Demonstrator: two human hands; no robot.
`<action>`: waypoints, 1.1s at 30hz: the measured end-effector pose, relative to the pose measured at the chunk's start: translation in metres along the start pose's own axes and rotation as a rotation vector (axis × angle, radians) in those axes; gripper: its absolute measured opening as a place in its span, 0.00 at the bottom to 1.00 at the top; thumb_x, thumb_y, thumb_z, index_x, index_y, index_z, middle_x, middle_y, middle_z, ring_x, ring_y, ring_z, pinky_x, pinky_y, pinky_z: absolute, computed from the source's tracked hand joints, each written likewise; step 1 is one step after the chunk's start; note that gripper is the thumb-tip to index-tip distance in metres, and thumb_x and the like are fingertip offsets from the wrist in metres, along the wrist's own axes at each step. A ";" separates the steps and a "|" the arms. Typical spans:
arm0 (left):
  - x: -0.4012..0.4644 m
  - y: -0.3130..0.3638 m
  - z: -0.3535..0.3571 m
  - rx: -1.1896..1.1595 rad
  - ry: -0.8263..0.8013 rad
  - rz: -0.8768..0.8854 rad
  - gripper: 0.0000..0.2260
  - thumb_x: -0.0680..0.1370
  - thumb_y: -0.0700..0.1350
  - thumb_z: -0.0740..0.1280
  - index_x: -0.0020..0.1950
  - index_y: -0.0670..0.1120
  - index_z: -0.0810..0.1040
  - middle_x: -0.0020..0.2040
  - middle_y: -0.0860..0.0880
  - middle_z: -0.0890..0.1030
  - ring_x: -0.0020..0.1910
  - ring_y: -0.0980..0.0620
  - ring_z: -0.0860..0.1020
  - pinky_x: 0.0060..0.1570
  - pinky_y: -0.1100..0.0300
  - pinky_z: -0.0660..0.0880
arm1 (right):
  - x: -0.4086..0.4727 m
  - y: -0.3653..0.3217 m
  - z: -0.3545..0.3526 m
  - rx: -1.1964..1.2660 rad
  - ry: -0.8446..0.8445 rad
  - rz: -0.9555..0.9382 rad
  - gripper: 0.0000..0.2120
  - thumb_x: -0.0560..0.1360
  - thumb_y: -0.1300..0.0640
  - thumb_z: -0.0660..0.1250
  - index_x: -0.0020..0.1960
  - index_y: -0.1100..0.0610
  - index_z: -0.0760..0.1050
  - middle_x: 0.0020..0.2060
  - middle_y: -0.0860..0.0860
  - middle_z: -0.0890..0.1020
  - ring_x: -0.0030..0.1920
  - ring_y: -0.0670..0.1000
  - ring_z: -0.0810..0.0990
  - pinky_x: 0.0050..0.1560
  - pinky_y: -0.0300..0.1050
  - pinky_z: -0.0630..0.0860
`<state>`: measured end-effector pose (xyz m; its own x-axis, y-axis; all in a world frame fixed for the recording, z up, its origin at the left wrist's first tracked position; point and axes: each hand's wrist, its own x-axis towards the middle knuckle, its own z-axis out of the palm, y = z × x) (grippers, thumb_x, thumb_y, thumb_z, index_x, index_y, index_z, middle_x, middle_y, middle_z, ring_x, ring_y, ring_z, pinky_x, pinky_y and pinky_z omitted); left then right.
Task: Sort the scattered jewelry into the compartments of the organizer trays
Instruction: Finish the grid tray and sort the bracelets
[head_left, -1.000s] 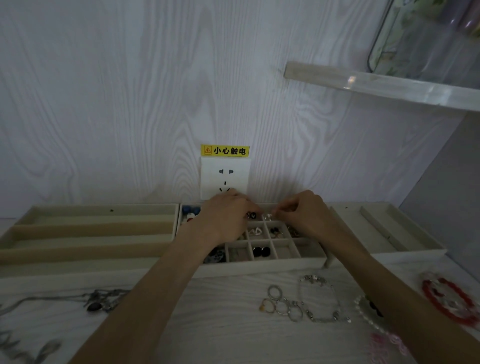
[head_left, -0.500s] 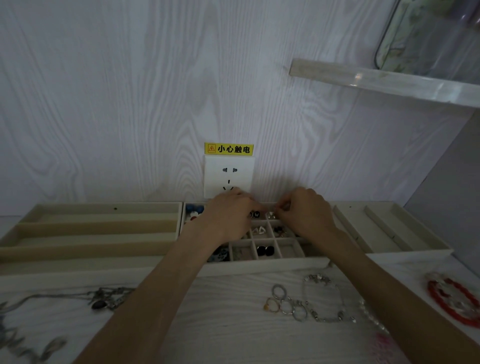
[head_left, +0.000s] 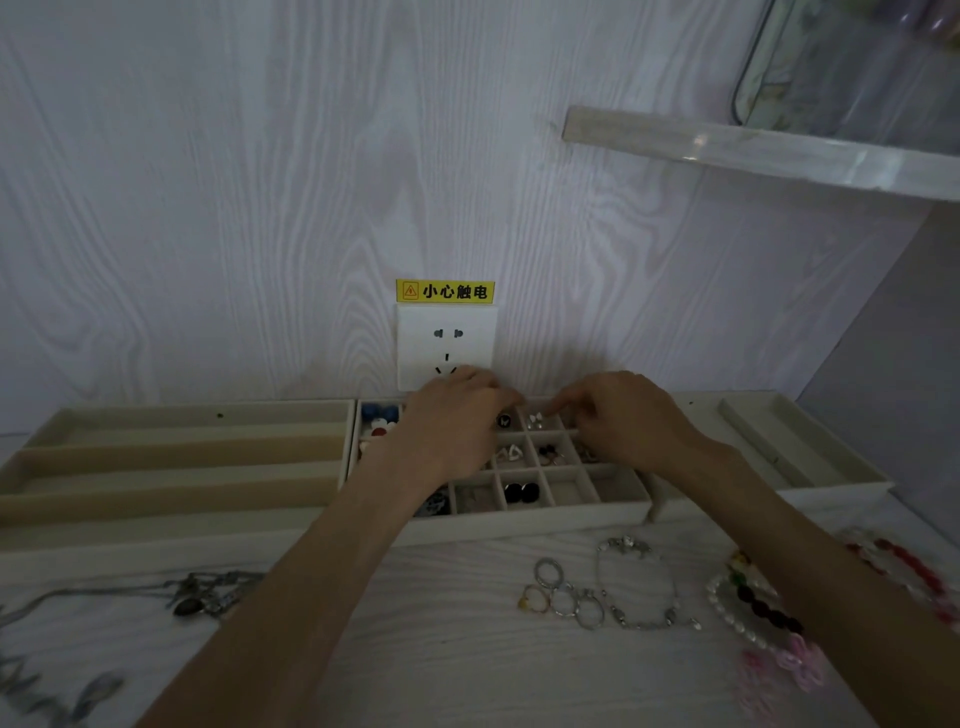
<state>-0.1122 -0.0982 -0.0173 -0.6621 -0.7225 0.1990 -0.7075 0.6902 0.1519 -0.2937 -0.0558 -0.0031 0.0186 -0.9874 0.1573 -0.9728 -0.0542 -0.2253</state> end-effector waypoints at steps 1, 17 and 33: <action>0.000 0.002 0.000 0.023 0.016 0.004 0.23 0.78 0.40 0.61 0.72 0.52 0.66 0.67 0.50 0.70 0.68 0.50 0.63 0.60 0.57 0.66 | 0.000 0.001 0.001 -0.016 -0.017 -0.021 0.16 0.76 0.60 0.59 0.53 0.44 0.81 0.45 0.47 0.84 0.40 0.48 0.80 0.39 0.40 0.72; 0.013 0.010 -0.017 0.191 -0.078 0.034 0.17 0.80 0.46 0.56 0.69 0.56 0.70 0.58 0.49 0.71 0.61 0.50 0.66 0.52 0.58 0.64 | -0.001 -0.005 -0.002 -0.087 -0.013 -0.094 0.18 0.76 0.62 0.57 0.54 0.47 0.81 0.54 0.50 0.82 0.50 0.51 0.78 0.53 0.45 0.68; 0.019 0.018 -0.010 0.249 -0.099 0.067 0.20 0.80 0.46 0.56 0.73 0.56 0.64 0.58 0.48 0.71 0.63 0.49 0.65 0.57 0.57 0.64 | 0.000 0.001 -0.010 -0.044 0.040 -0.045 0.18 0.74 0.63 0.57 0.52 0.47 0.82 0.56 0.48 0.81 0.48 0.48 0.78 0.46 0.40 0.63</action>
<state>-0.1345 -0.0988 -0.0008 -0.7214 -0.6848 0.1032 -0.6925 0.7139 -0.1038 -0.2966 -0.0544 0.0065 0.0539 -0.9773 0.2051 -0.9803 -0.0908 -0.1751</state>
